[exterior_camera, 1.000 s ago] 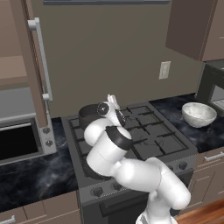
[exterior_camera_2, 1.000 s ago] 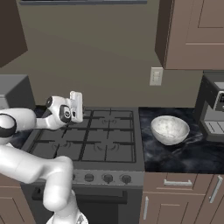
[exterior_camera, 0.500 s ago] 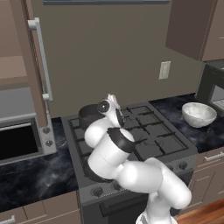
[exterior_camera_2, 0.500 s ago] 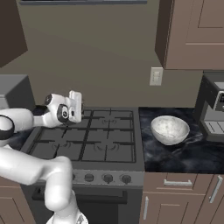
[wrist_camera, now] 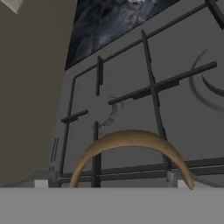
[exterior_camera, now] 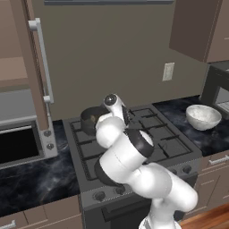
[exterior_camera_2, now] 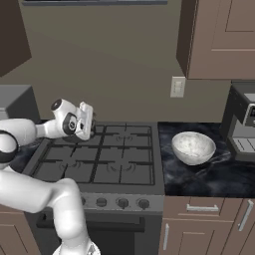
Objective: Open the cabinet and move the ladle to the pot. Then close the cabinet.
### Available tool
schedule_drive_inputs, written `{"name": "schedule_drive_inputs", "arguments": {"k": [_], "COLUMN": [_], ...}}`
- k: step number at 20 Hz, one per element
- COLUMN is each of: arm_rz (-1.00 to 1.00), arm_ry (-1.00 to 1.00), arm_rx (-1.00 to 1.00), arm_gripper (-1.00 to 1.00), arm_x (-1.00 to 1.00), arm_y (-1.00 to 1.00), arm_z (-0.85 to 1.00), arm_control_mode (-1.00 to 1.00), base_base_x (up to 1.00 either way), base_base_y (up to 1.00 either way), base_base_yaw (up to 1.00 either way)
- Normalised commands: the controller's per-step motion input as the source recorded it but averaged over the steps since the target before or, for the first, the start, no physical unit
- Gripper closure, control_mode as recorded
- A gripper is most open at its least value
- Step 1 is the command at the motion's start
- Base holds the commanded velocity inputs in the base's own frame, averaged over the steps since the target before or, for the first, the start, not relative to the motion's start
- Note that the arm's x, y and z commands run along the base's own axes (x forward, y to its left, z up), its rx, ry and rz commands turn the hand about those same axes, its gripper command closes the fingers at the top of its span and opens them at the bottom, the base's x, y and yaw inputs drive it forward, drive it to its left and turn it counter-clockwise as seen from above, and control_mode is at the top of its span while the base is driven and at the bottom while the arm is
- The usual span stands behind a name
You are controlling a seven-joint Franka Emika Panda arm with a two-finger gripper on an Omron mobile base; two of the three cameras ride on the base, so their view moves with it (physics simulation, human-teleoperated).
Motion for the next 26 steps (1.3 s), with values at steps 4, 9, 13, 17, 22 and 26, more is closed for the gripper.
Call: {"name": "schedule_drive_inputs", "arguments": {"k": [4,9,13,17,22,26], "arm_rz": [0.01,0.03,0.02,0.05,0.05,0.06], "arm_ry": [-0.02,-0.01,0.01,0.0,0.0,0.0], "arm_rx": [0.0,0.02,0.03,0.05,0.03,0.01], "arm_gripper": [-1.0,-1.0,-1.0,-1.0,-1.0,-1.0], "arm_x": [-0.32,-0.23,0.0,0.06,-0.04,-0.02], "arm_y": [0.0,0.02,0.09,0.06,0.38,0.31], "arm_z": [0.18,0.04,-0.11,-0.1,0.0,0.06], "arm_control_mode": [-1.0,-1.0,-1.0,-1.0,-1.0,-1.0], "base_base_x": [0.0,0.0,0.0,0.0,0.0,0.0], "base_base_y": [0.0,0.0,0.0,0.0,0.0,0.0], "base_base_yaw": [0.0,0.0,0.0,0.0,0.0,0.0]}}
